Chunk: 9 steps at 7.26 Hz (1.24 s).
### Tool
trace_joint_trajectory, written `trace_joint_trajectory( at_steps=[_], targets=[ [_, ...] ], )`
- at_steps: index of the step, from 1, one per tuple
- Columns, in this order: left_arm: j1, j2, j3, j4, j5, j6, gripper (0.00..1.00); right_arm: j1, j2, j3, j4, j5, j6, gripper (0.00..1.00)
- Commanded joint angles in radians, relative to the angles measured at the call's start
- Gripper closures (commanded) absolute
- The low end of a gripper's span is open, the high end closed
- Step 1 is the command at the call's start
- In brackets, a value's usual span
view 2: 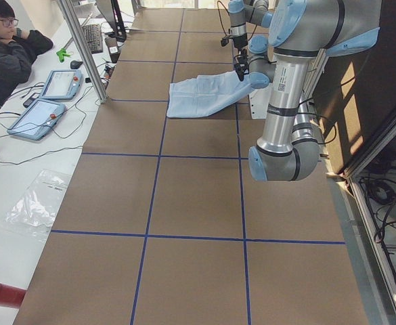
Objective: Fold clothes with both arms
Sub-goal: 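Lift the near edge with both grippers and fold it away from the robot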
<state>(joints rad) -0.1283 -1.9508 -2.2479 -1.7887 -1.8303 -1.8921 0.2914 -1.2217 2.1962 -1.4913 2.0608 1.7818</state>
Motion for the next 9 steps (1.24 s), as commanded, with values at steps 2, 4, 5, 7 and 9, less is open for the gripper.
trace_joint_trajectory(
  at_steps=[2, 4, 5, 7, 9],
  targets=[
    [-0.196, -0.007, 0.054, 0.015, -0.053, 0.069, 1.0, 0.145, 0.02, -0.075, 0.0, 0.006, -0.06, 1.0],
    [-0.343, -0.042, 0.198, -0.011, -0.107, 0.157, 1.0, 0.24, 0.097, -0.145, 0.003, 0.004, -0.108, 1.0],
    [-0.402, -0.087, 0.277, -0.03, -0.115, 0.174, 1.0, 0.267, 0.173, -0.239, 0.003, -0.002, -0.126, 1.0],
    [-0.468, -0.1, 0.411, -0.177, -0.145, 0.176, 1.0, 0.339, 0.29, -0.43, 0.009, -0.005, -0.203, 1.0],
    [-0.504, -0.123, 0.494, -0.247, -0.149, 0.192, 1.0, 0.397, 0.381, -0.579, 0.032, -0.011, -0.231, 1.0]
  ],
)
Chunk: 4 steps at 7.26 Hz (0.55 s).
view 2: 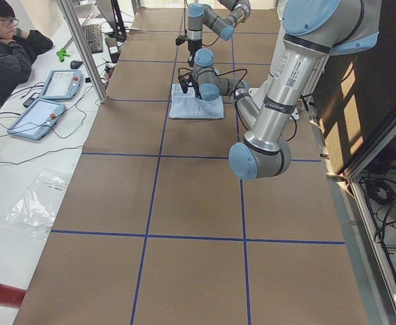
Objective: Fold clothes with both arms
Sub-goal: 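Lift the near edge with both grippers and fold it away from the robot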
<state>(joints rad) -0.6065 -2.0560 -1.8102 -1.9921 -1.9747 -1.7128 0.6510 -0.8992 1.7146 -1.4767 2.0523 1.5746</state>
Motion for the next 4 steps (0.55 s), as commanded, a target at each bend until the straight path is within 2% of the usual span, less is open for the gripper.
trace_joint_trajectory(
  at_steps=[1, 2, 4],
  targets=[
    [-0.038, -0.054, 0.11, -0.047, -0.004, 0.018, 1.0, 0.051, 0.083, -0.19, 0.112, -0.004, -0.022, 1.0],
    [-0.045, -0.075, 0.158, -0.078, -0.004, 0.021, 1.0, 0.053, 0.11, -0.278, 0.171, -0.009, -0.024, 1.0],
    [-0.056, -0.099, 0.26, -0.181, -0.004, 0.021, 1.0, 0.053, 0.134, -0.346, 0.202, -0.011, -0.024, 1.0]
  ],
)
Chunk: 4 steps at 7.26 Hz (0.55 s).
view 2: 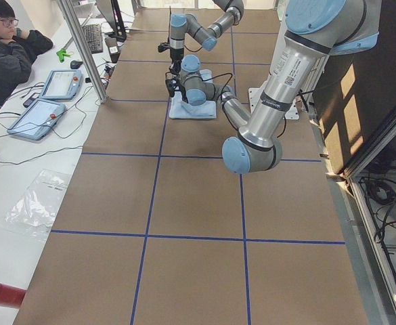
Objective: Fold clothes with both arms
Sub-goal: 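Lift the near edge with both grippers and fold it away from the robot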
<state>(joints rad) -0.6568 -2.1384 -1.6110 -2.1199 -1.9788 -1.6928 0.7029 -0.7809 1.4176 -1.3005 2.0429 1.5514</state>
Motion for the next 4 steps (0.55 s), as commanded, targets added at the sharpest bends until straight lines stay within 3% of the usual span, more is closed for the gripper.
trace_joint_trajectory(
  at_steps=[1, 3, 4],
  targets=[
    [-0.006, -0.018, 0.078, -0.066, 0.001, 0.001, 1.0, 0.0, 0.015, -0.06, 0.027, -0.001, -0.001, 1.0],
    [-0.009, -0.02, 0.115, -0.096, 0.003, -0.008, 1.0, -0.002, 0.012, -0.089, 0.029, 0.002, -0.002, 1.0],
    [-0.021, -0.032, 0.134, -0.103, 0.003, -0.011, 0.34, -0.003, 0.014, -0.089, 0.029, 0.002, -0.002, 0.37]
  ],
)
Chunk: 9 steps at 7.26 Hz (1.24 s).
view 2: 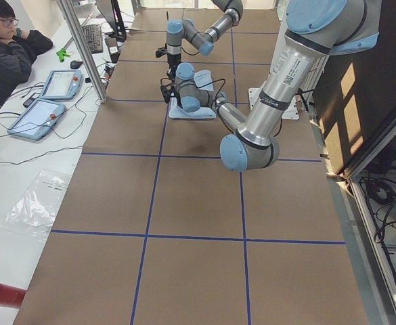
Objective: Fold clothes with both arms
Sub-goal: 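Lay the edge down and open both grippers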
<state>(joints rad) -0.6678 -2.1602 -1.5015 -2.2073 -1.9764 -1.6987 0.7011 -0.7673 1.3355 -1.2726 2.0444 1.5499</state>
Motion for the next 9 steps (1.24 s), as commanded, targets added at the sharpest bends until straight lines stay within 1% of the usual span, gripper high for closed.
trace_joint_trajectory(
  at_steps=[1, 3, 4, 5, 6, 7, 8, 9],
  targets=[
    [-0.015, -0.016, 0.026, -0.014, 0.002, -0.007, 0.0, -0.002, 0.0, -0.007, 0.004, 0.003, -0.001, 0.0],
    [-0.073, -0.015, 0.03, -0.005, -0.001, 0.008, 0.0, 0.02, -0.006, -0.007, 0.097, 0.016, -0.014, 0.0],
    [-0.102, -0.01, 0.038, -0.002, -0.021, 0.013, 0.0, 0.017, -0.004, -0.007, 0.119, 0.014, -0.017, 0.0],
    [-0.124, -0.004, 0.038, 0.0, -0.069, 0.039, 0.0, 0.014, -0.003, 0.001, 0.121, 0.016, -0.042, 0.0],
    [-0.148, 0.029, 0.03, -0.002, -0.111, 0.068, 0.0, 0.014, -0.013, 0.02, 0.111, 0.016, -0.118, 0.0],
    [-0.182, 0.084, -0.017, -0.002, -0.137, 0.146, 0.0, 0.05, -0.038, 0.033, 0.089, 0.014, -0.216, 0.0],
    [-0.214, 0.161, -0.087, 0.0, -0.142, 0.251, 0.0, 0.11, -0.087, 0.075, 0.022, 0.02, -0.369, 0.0],
    [-0.258, 0.233, -0.138, 0.014, -0.145, 0.345, 0.0, 0.171, -0.145, 0.153, -0.098, 0.02, -0.54, 0.0]
  ],
)
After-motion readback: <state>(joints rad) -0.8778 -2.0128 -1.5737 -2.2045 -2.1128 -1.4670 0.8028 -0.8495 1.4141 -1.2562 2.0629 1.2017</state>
